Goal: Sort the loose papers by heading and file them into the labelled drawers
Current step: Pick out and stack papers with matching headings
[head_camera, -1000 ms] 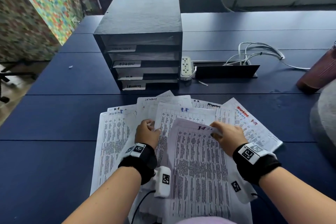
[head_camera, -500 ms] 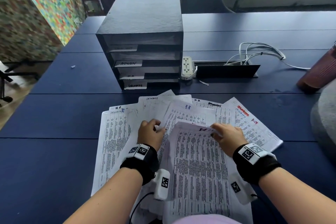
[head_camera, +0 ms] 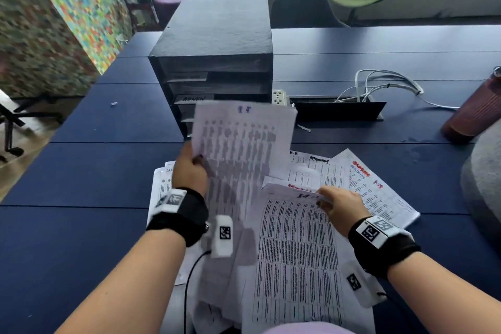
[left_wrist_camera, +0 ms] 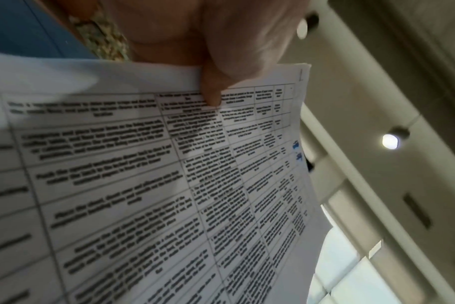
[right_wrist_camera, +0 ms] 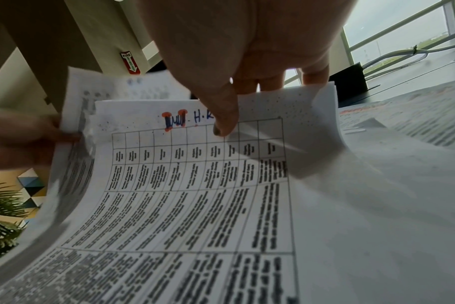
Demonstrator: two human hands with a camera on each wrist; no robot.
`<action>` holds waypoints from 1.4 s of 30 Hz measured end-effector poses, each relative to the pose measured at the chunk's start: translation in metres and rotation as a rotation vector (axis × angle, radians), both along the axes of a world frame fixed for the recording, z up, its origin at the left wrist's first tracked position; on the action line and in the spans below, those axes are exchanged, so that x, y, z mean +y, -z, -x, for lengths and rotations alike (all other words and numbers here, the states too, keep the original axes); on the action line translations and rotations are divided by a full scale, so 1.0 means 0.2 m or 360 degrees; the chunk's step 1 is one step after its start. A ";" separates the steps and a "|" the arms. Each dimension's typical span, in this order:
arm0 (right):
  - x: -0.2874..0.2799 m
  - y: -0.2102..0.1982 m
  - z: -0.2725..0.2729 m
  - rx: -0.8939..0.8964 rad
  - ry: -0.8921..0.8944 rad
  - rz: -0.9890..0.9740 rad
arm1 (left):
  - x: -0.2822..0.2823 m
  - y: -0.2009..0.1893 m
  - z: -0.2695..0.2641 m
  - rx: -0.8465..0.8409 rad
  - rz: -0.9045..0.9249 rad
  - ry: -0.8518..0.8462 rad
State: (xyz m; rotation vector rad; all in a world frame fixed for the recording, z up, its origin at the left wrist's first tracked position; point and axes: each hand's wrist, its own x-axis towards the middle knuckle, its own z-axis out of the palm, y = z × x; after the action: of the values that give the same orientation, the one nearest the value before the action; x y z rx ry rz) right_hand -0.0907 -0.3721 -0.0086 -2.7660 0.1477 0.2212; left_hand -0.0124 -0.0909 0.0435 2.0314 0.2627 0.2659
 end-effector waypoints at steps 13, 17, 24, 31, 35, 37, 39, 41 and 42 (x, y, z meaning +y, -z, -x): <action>0.00 -0.09 0.00 -0.0076 -0.0105 -0.0040 | 0.02 -0.23 -0.14 -0.0476 0.0708 0.0005; 0.00 -0.11 -0.01 -0.0081 -0.0142 -0.0075 | 0.02 -0.23 -0.13 -0.0598 0.0749 -0.0198; 0.02 -0.15 -0.01 -0.0103 -0.0185 -0.0072 | 0.05 -0.16 -0.18 -0.0372 0.0571 -0.0153; 0.01 -0.29 -0.08 -0.0214 -0.0146 0.0022 | -0.07 0.00 -0.03 0.0138 0.0391 0.0201; 0.00 -0.39 -0.13 -0.0283 -0.0032 0.0039 | -0.14 0.17 0.04 0.0402 0.0306 0.0440; -0.01 -0.38 -0.16 -0.0298 -0.0008 0.0012 | -0.18 0.19 0.10 0.0517 0.0267 0.0499; -0.04 -0.35 -0.19 -0.0294 0.0000 0.0014 | -0.23 0.19 0.17 0.0547 0.0364 0.0586; -0.06 -0.31 -0.21 -0.0192 0.0015 0.0080 | -0.26 0.18 0.22 0.0606 0.0577 0.0632; -0.07 -0.30 -0.22 -0.0121 0.0019 0.0111 | -0.27 0.18 0.23 0.0639 0.0686 0.0623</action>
State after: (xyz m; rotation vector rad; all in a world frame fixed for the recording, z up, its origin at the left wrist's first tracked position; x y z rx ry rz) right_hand -0.0476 -0.3852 0.0522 -2.8370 0.1549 0.1093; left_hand -0.0594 -0.1453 0.0077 1.6452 0.1461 -0.4157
